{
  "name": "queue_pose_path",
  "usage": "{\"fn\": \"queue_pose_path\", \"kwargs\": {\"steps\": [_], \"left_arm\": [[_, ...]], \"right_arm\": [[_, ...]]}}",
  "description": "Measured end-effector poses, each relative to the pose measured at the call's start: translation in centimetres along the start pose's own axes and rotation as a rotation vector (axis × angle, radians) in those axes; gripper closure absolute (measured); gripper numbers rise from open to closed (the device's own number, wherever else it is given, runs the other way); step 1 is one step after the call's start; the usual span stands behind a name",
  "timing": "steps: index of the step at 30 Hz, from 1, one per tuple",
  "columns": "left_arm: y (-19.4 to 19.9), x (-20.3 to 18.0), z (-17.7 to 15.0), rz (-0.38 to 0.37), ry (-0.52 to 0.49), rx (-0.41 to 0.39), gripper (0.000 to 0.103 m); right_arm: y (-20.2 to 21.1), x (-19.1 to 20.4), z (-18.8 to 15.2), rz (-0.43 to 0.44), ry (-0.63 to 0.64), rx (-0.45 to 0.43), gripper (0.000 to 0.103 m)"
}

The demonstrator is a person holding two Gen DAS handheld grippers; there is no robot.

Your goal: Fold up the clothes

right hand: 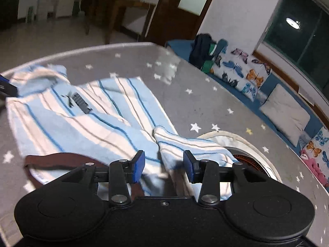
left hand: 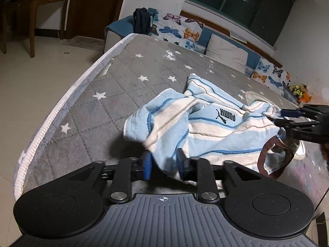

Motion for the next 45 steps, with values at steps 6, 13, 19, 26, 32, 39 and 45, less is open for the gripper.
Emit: {"fn": "queue_pose_path", "kwargs": {"steps": [6,13,19,26,32,39,45], "left_arm": [[-1.6,-1.0,0.0,-0.002,0.034,0.017,0.064],[-2.0,-1.3,-0.6,-0.006,0.051,0.016,0.069],[-2.1,-1.0,-1.0,0.015,0.074,0.008,0.081],[-2.0,-0.9,-0.6,0.028,0.125,-0.001,0.069],[-2.5,-0.9,-0.5,0.012,0.137,-0.007,0.098],[-0.9,-2.0,4.5,-0.039,0.088,-0.135,0.100],[-3.3,-3.7,13.8,-0.049,0.019,-0.240,0.100]], "right_arm": [[-0.8,0.2,-0.5,-0.020,0.043,0.025,0.076],[-0.7,0.6,-1.2,-0.044,0.088,0.028,0.090],[-0.7,0.9,-1.7,-0.065,0.126,0.030,0.090],[-0.6,1.3,-2.3,-0.084,0.171,0.031,0.090],[1.5,1.2,-2.3,-0.156,0.259,-0.013,0.096],[4.3,-1.2,-0.4,-0.282,0.373,-0.069,0.097],[4.2,-7.4,5.8,-0.421,0.338,-0.117,0.097]]}}
Point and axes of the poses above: each gripper's, at about its wrist camera, not at the fingertips, and y roughly against the way its jaws point, x to its left, z to its top, the point moved 3 cm from there along -y, roughly the way its jaws point, and after that the axes turned 9 degrees about -x, right-handed, at the moved point
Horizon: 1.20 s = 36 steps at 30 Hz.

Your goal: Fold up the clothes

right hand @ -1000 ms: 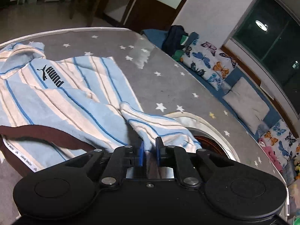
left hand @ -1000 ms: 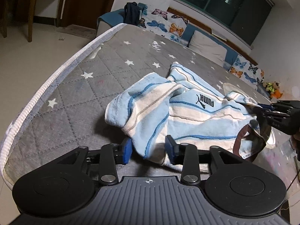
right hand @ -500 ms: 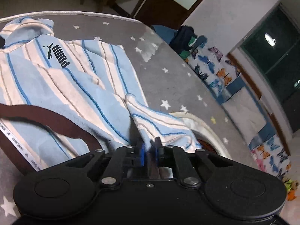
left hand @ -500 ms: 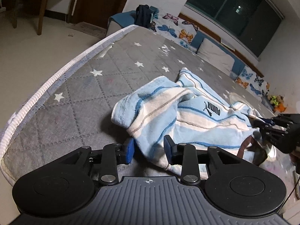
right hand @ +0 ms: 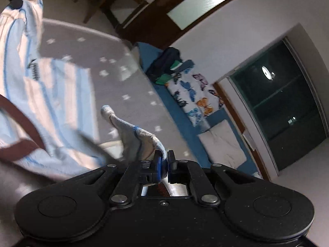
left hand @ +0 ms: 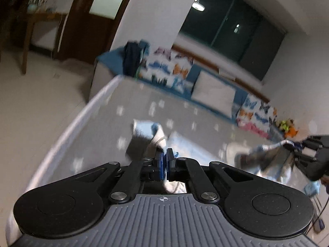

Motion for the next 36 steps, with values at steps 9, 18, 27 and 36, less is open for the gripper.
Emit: {"fn": "queue_pose_path", "kwargs": {"steps": [9,18,27,36], "left_arm": [[-7.9,-3.1,16.1,0.025,-0.007,-0.178,0.100],[-5.5,-5.6,22.4,-0.070,0.015,-0.296,0.100],[-4.6,-1.7,7.5,-0.009,-0.044,0.040,0.100],[-2.1,5.3,-7.6,0.062,0.058,0.305,0.100]], "right_arm": [[-5.3,-10.7,5.4,-0.219,-0.051,-0.024,0.097],[-5.5,-17.6,5.2,-0.347,-0.223,-0.071,0.097],[-2.7,-7.2,-7.2,-0.104,-0.296,0.106,0.097],[-0.1,-0.8,-12.5,0.052,-0.369,0.206,0.097]]}}
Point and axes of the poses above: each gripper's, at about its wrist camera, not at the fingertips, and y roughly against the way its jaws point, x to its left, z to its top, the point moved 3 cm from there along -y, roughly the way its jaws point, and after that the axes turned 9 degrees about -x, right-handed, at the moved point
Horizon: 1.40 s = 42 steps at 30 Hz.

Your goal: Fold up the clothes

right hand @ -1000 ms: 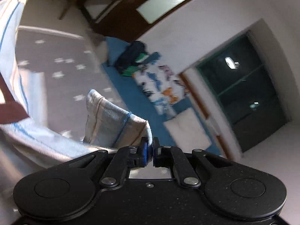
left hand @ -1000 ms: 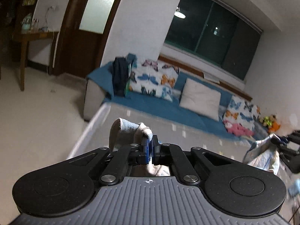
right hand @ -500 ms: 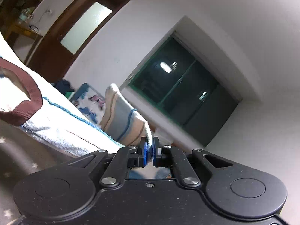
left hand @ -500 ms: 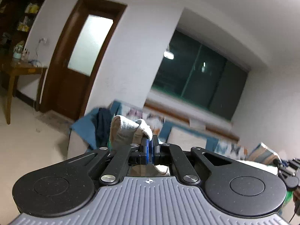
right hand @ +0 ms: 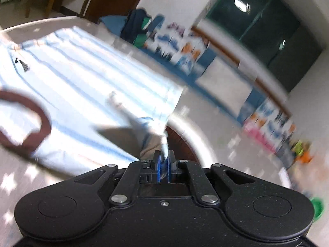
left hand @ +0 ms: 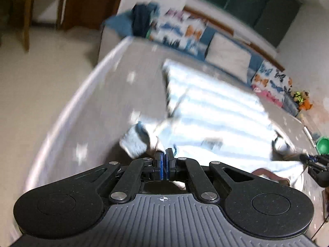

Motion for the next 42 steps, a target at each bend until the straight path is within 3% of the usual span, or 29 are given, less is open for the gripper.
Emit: {"fn": "queue_pose_path", "kwargs": {"steps": [4,9,14,16,26,29,31,34,42], "left_arm": [[1.9,1.2,-1.8,-0.010,0.016,-0.042,0.100],[3.2,1.6,-2.5,0.023,-0.035,-0.052,0.098],[3.0,1.8,-2.7,0.054,-0.018,-0.039,0.094],[3.6,2.0,-3.0,0.053,-0.009,-0.051,0.087],[6.8,1.4,-3.2,0.065,-0.056,-0.133,0.069],[7.9,1.7,-3.4,0.076,-0.068,-0.146,0.065],[8.5,1.9,-3.5,0.085,-0.065,-0.155,0.064],[8.8,2.1,-3.7,0.087,-0.056,-0.159,0.063],[8.1,0.2,-4.0,0.034,-0.102,-0.145,0.059]], "right_arm": [[0.8,1.1,-1.7,0.049,-0.037,0.031,0.097],[1.8,2.4,-3.9,0.111,-0.082,0.070,0.096],[3.1,3.6,-5.5,0.174,-0.102,0.099,0.075],[3.7,4.2,-5.5,0.186,-0.084,0.090,0.067],[1.7,6.3,-3.7,0.270,-0.007,0.052,0.067],[2.3,5.5,-4.1,0.231,-0.046,0.042,0.069],[2.7,5.0,-4.3,0.205,-0.071,0.035,0.082],[3.4,4.2,-4.7,0.165,-0.109,0.024,0.093],[5.1,2.0,-5.7,0.061,-0.211,-0.004,0.098]]}}
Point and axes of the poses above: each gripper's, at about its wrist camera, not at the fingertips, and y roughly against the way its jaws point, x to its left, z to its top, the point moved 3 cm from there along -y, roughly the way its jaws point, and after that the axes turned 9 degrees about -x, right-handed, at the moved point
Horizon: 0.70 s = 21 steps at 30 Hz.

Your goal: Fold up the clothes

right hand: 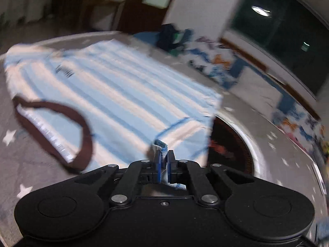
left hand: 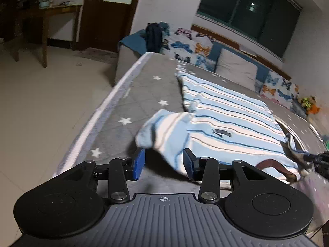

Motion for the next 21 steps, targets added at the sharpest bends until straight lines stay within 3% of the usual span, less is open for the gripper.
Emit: {"fn": "queue_pose_path", "kwargs": {"steps": [5,12,17,21], "left_arm": [[-0.7,-1.9,-0.4,-0.048,-0.039,0.013,0.057],[-1.8,-4.7,-1.4,-0.121,-0.090,0.052,0.056],[-2.3,-7.3,-1.9,-0.191,-0.142,0.068,0.055],[-3.1,-9.7,-2.5,-0.255,-0.179,0.087,0.054]], "right_arm": [[1.2,-1.9,-0.8,-0.079,-0.077,-0.015,0.098],[0.9,-5.3,-4.6,-0.211,-0.172,0.097,0.090],[2.2,-4.5,-3.4,-0.208,-0.138,0.023,0.078],[1.8,-1.6,-2.5,-0.060,-0.117,0.011,0.078]]}}
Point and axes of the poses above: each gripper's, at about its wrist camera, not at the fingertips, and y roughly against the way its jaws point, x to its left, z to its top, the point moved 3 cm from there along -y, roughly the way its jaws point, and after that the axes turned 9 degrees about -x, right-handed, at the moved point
